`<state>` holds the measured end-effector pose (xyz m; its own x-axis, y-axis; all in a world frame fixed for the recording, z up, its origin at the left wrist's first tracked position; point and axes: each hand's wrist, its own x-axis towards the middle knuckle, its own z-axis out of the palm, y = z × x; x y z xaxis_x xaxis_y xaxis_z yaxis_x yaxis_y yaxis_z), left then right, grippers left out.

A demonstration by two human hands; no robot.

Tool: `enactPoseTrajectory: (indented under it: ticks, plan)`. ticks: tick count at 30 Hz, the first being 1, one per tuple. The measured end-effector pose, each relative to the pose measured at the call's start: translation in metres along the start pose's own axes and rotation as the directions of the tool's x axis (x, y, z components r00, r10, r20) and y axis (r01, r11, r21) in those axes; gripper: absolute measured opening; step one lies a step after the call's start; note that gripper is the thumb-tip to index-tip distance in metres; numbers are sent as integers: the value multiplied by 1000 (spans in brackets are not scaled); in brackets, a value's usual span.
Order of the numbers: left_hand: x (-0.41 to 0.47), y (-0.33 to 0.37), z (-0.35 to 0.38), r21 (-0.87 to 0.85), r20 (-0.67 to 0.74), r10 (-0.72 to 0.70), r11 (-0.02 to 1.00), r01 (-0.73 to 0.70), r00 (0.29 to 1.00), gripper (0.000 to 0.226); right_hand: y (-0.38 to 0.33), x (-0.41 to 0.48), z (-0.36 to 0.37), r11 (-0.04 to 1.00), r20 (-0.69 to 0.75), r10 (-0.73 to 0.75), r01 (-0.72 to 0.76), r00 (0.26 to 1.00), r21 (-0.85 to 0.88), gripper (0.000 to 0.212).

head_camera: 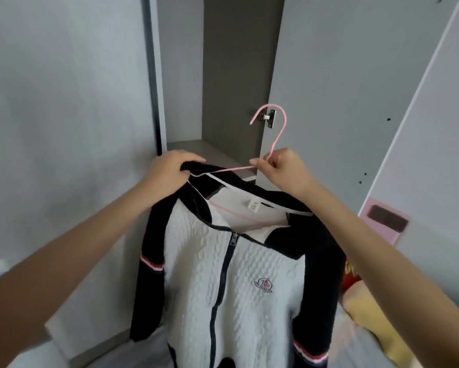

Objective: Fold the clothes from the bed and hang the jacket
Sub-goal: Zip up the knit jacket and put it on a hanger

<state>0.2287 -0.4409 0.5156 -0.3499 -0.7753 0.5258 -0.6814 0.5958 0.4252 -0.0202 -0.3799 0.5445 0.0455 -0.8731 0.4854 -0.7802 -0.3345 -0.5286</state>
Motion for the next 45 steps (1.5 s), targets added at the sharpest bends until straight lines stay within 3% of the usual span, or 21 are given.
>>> enactPoseTrajectory:
  ticks: [1, 3, 4, 5, 7, 9, 11, 12, 15, 17, 21, 25, 33, 39, 45]
  plan:
    - [2, -4, -5, -43, 81, 26, 999, -22, 996, 39, 2, 1, -1, 1000, -8, 8, -8, 1000, -10, 57]
    - [3, -5, -16, -117, 343, 79, 992, -41, 936, 47, 6, 6, -1, 999, -77, 52, -51, 996, 5, 55]
    - [3, -7, -18, -140, 412, 60, 990, -2, 909, 51, 9, 9, -1, 997, -119, 74, -74, 990, 8, 53]
    - [6, -14, -18, -145, 380, 21, 989, 37, 925, 47, 11, 10, -1, 995, -147, 96, -96, 984, 6, 53]
    - [21, -39, -19, -50, 3, -141, 989, 141, 990, 37, 14, 14, 1, 992, -174, 126, -126, 977, 11, 56]
    - [39, -60, -22, 66, -306, -331, 928, 367, 892, 47, 15, 15, 2, 990, -172, 140, -139, 975, 17, 56]
    - [56, -62, -25, 152, -386, -442, 835, 528, 810, 63, 16, 18, 3, 989, -167, 147, -144, 975, 32, 56]
    - [64, -61, -25, 218, -395, -446, 803, 554, 803, 64, 15, 20, 3, 988, -163, 154, -150, 975, 33, 57]
    - [86, -52, -25, 486, -351, -354, 722, 492, 867, 31, 15, 26, 1, 989, -155, 148, -148, 977, 11, 58]
    - [95, -51, -26, 539, -346, -345, 688, 486, 872, 25, 15, 27, 0, 989, -160, 143, -145, 977, 4, 58]
    - [101, -58, -24, 505, -380, -371, 684, 526, 848, 37, 19, 28, -7, 988, -178, 150, -143, 972, 53, 59]
    - [89, -51, -21, 492, -361, -357, 711, 502, 861, 34, 27, 16, -11, 987, -162, 144, -131, 976, 92, 58]
    - [9, -1, -27, 430, -387, -172, 835, 342, 906, 46, 17, 7, -18, 977, -92, 97, -78, 991, 198, 52]
    - [-97, 37, -60, 339, -440, -125, 894, 293, 889, 53, -36, 13, 11, 981, -48, -68, 75, 997, 177, 53]
    - [-184, 46, -103, 269, -565, -118, 909, 317, 816, 59, -100, 17, 52, 955, 31, -222, 211, 975, 210, 55]
